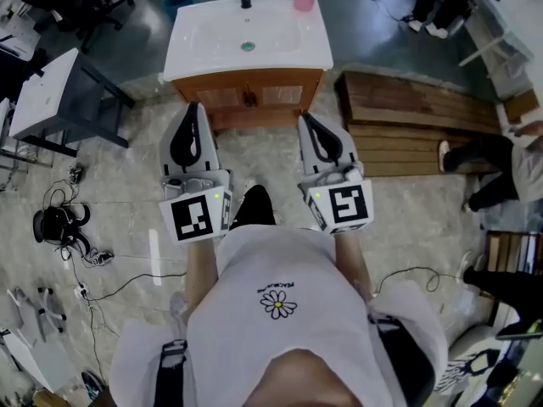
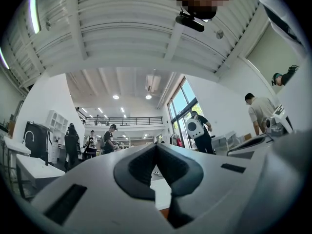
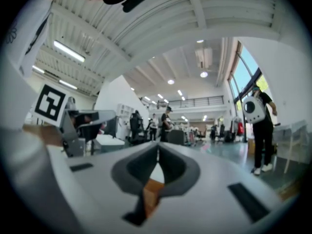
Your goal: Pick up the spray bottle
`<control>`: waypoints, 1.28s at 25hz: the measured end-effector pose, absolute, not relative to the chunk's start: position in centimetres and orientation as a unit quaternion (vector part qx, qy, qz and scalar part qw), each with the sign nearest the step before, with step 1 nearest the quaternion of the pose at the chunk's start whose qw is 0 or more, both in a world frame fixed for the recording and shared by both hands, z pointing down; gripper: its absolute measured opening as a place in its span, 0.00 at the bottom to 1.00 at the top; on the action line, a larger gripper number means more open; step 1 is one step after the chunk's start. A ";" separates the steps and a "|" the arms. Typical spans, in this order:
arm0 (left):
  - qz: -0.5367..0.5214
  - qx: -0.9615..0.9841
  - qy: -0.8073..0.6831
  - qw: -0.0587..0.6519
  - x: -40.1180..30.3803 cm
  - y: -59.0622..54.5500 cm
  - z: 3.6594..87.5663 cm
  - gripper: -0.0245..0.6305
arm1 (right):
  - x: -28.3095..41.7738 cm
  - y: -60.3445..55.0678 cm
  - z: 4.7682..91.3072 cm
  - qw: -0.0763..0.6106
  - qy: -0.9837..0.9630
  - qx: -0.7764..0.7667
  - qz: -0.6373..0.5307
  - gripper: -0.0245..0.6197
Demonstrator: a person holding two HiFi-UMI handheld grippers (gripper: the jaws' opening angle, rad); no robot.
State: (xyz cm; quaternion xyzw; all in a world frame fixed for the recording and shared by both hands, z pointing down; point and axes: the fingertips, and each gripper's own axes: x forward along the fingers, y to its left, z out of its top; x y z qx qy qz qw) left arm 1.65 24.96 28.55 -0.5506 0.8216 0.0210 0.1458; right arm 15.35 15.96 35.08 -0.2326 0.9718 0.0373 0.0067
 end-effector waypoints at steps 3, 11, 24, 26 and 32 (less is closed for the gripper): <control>0.024 -0.554 0.817 0.157 1.8 24.1 28.1 0.06 | 15.8 15.0 34.7 0.014 0.970 -0.241 0.037 0.08; 0.050 -0.563 0.806 0.177 -0.6 21.6 27.2 0.06 | 14.4 13.1 33.9 0.021 0.964 -0.254 0.080 0.09; 0.055 -0.582 0.798 0.142 -3.1 15.6 29.1 0.06 | 12.6 8.8 35.3 -0.005 0.958 -0.275 0.074 0.09; 0.055 -0.585 0.797 0.139 -3.6 14.5 29.5 0.06 | 12.0 7.9 35.7 -0.010 0.958 -0.276 0.073 0.08; 0.050 -0.595 0.792 0.130 -6.1 10.3 30.3 0.06 | 9.3 4.3 36.6 -0.016 0.958 -0.280 0.063 0.09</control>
